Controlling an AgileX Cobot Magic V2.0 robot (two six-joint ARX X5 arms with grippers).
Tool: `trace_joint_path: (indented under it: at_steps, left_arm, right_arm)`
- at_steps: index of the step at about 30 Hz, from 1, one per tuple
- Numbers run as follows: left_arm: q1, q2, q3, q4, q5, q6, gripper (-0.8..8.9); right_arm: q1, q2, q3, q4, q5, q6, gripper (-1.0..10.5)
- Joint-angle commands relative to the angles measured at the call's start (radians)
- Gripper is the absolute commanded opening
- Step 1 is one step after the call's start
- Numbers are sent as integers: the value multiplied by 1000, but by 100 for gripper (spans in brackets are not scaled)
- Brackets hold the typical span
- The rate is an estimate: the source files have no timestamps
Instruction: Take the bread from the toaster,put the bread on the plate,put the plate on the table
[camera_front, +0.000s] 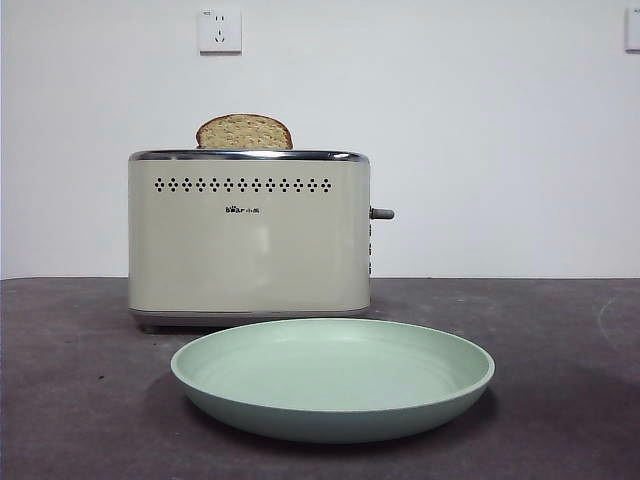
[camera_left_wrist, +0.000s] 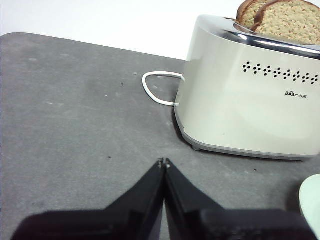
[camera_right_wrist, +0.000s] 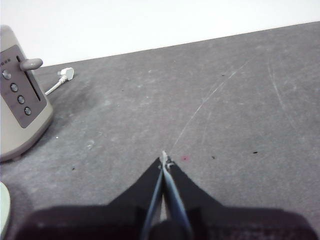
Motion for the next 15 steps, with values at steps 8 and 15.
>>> trace_joint_path:
  at_steps: [8, 15]
  left_arm:
    - [2, -1, -6, 60, 103, -128, -4]
    - [2, 9, 116, 50, 181, -233, -6]
  right_arm:
    - [2, 0, -8, 23, -8, 357, 1]
    - [2, 21, 104, 134, -155, 493, -11]
